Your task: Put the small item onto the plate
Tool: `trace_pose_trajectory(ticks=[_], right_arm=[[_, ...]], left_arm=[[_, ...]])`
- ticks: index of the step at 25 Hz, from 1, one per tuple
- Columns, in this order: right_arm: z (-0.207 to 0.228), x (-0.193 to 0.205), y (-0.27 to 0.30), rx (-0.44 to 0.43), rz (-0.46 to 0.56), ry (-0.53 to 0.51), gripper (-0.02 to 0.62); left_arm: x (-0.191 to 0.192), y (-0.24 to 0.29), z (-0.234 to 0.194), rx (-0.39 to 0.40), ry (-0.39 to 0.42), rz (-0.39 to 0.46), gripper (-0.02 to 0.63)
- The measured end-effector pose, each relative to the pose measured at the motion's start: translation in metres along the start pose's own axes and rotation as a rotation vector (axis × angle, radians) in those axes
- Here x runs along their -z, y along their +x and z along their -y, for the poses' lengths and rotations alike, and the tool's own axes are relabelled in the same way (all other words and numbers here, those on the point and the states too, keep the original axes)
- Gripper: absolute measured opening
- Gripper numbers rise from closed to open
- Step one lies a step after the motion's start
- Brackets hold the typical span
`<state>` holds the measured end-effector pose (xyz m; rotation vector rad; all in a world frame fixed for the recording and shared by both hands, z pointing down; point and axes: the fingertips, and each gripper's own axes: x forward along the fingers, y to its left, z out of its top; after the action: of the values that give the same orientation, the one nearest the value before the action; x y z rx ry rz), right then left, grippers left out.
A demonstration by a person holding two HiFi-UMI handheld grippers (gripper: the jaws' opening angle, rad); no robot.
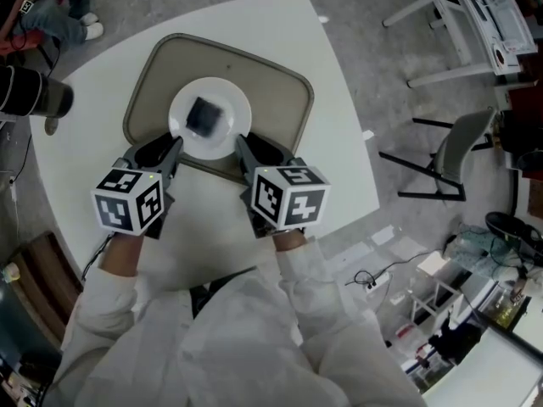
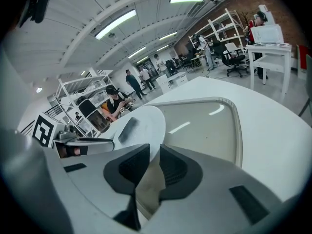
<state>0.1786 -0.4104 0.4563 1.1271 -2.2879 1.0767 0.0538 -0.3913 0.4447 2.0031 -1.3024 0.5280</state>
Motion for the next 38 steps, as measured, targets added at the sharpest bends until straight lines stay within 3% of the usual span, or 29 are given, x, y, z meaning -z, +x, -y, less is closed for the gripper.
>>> trace_pose_trajectory(ticks=[14,33,38], right_arm=[[0.008,0.010,0.013,0.003,-0.125,-0.009,0.071],[0.007,0.010,0.014,0.103,-0.124,-0.081,0.072],[0.004,0.003,-0.001,0.152,-0.071,-0.093,0.074]], left_arm=[[0.015,0.018,-0.009,-0.060,0.015,-0.135,0.086],[0.012,0.016,-0.010,-0.102,0.077,-0.107,0.086],[0.012,0.004,-0.009,-0.099,0.077,-0.075,0.086]])
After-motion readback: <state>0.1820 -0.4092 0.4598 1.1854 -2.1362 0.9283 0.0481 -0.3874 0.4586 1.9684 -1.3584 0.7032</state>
